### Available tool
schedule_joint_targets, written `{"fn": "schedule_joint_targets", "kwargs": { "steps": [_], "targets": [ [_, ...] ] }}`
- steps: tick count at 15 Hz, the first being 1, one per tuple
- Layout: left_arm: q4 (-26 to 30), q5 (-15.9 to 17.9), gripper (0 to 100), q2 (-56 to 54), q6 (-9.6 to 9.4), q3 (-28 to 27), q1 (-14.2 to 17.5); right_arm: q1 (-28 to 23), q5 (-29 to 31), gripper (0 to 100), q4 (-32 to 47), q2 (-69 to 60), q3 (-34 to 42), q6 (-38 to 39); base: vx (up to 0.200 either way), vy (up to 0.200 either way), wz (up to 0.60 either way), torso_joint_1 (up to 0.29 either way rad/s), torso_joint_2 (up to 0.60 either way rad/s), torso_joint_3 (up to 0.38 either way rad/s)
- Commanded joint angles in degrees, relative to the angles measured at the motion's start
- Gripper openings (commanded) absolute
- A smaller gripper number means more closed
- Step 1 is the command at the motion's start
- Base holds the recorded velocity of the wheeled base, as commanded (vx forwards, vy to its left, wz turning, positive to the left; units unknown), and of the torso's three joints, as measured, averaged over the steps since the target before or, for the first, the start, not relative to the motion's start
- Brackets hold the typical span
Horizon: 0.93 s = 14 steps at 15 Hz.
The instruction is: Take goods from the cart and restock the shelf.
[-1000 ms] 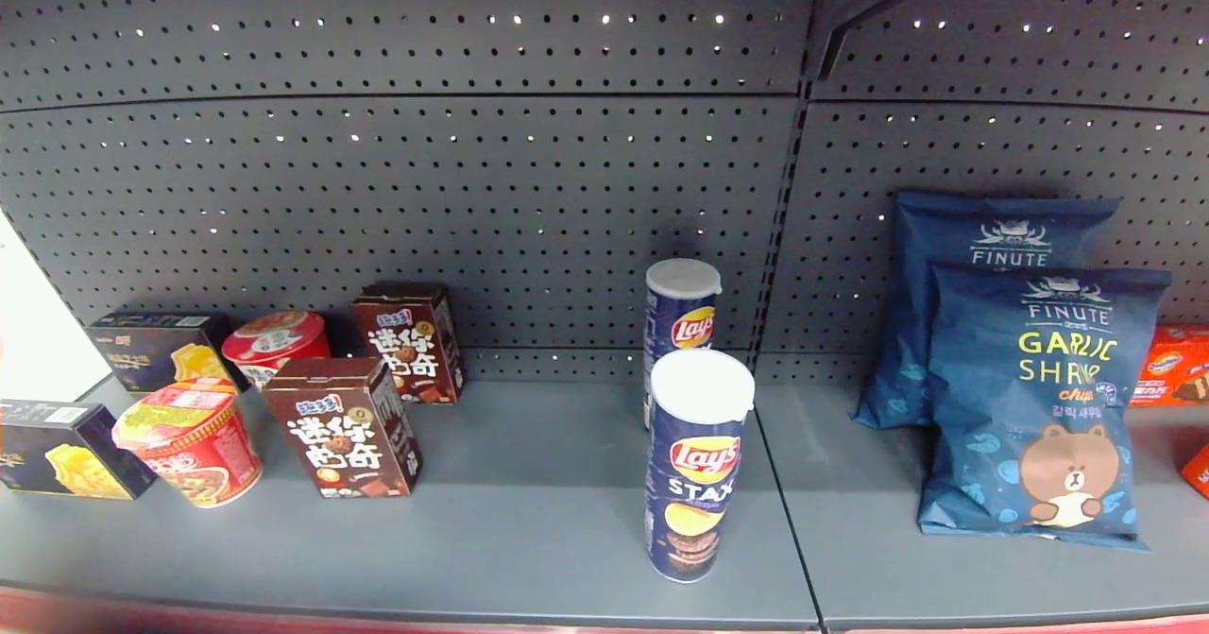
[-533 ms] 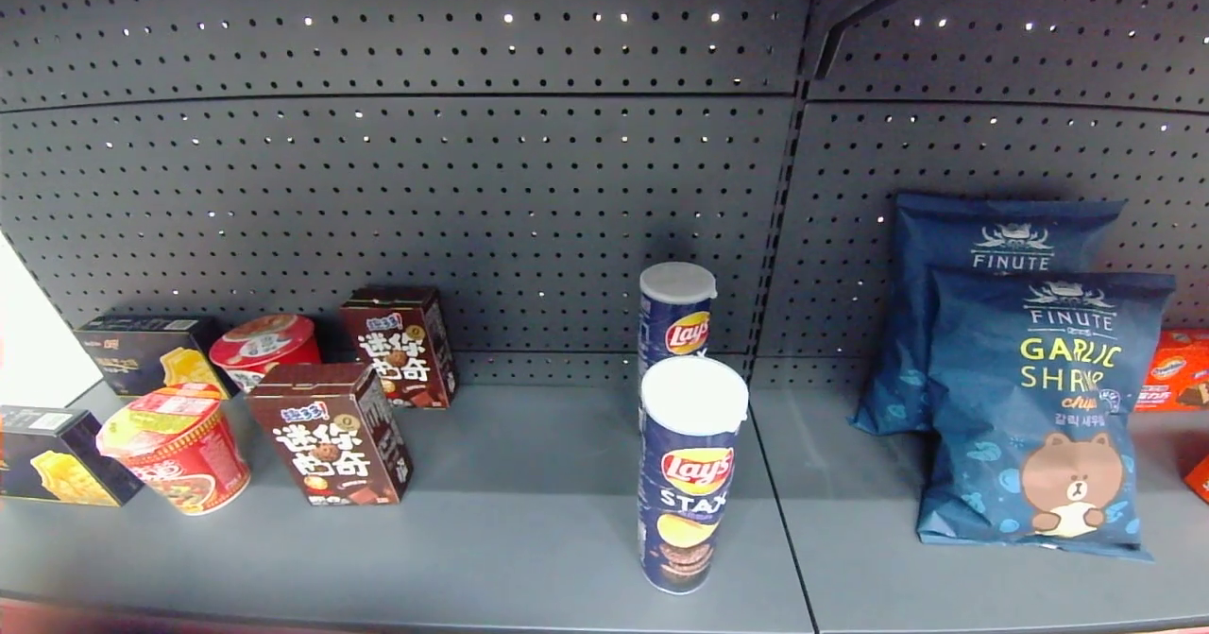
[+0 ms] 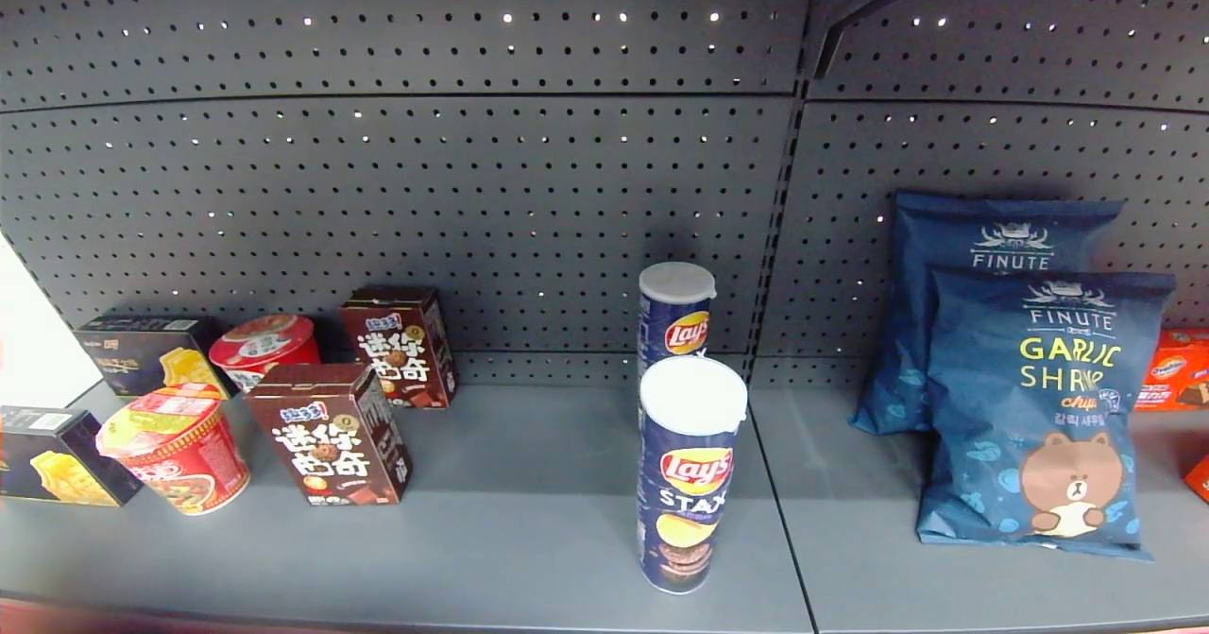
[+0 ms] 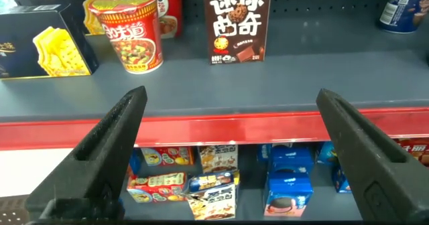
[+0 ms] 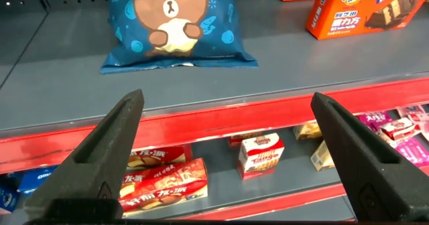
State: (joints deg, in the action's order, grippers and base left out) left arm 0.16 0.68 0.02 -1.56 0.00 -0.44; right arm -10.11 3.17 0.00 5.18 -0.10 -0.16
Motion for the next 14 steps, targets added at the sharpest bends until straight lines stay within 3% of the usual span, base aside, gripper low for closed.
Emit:
{"fn": "schedule_joint_targets", "kwargs": {
  "steps": [1, 14],
  "targets": [
    [0.0, 0.0, 100, 0.0, -0.02, 0.0, 0.0, 0.0, 0.0, 100, 0.0, 0.1, 0.0, 0.0, 0.000, 0.000, 0.00, 0.000, 0.00, 0.000],
    [0.0, -0.1, 100, 0.0, -0.02, 0.0, 0.0, 0.0, -1.8, 100, -0.1, 0.1, 0.0, -0.1, 0.000, 0.000, 0.00, 0.000, 0.00, 0.000]
  ]
}}
